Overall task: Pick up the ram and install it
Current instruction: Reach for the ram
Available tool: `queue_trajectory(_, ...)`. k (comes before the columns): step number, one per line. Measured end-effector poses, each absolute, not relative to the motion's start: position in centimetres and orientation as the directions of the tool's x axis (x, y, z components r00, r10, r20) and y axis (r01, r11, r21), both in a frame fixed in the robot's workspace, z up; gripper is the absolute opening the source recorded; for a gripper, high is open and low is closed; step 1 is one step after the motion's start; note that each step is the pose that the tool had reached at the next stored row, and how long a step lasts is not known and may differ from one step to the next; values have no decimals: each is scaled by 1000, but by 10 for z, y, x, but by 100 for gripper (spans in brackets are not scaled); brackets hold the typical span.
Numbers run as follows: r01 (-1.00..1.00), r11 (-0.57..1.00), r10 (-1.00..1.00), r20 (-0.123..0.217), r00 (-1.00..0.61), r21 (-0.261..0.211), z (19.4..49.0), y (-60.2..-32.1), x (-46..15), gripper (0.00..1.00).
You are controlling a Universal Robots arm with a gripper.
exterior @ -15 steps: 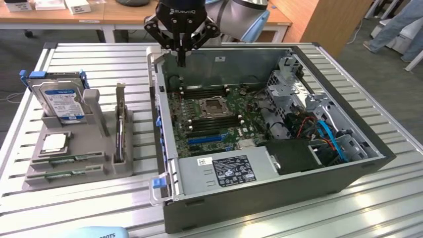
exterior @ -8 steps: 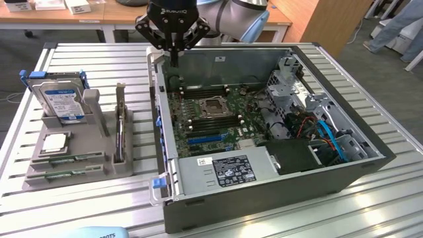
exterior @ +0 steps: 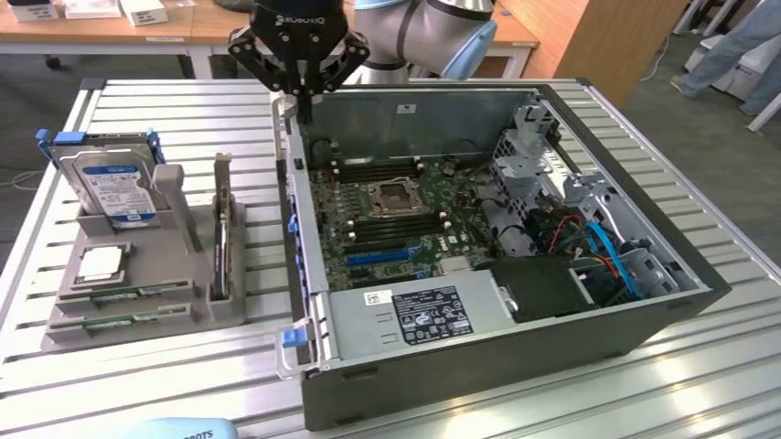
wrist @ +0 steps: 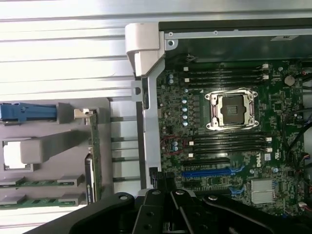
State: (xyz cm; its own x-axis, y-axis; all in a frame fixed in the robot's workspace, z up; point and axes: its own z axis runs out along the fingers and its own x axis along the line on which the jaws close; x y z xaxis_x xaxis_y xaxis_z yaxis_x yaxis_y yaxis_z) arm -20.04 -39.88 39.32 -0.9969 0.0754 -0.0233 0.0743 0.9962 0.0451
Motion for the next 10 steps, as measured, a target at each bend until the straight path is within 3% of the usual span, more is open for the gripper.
queue_trajectory(10, 74, 996, 75, -23, -997, 45, 393, -399, -222, 10)
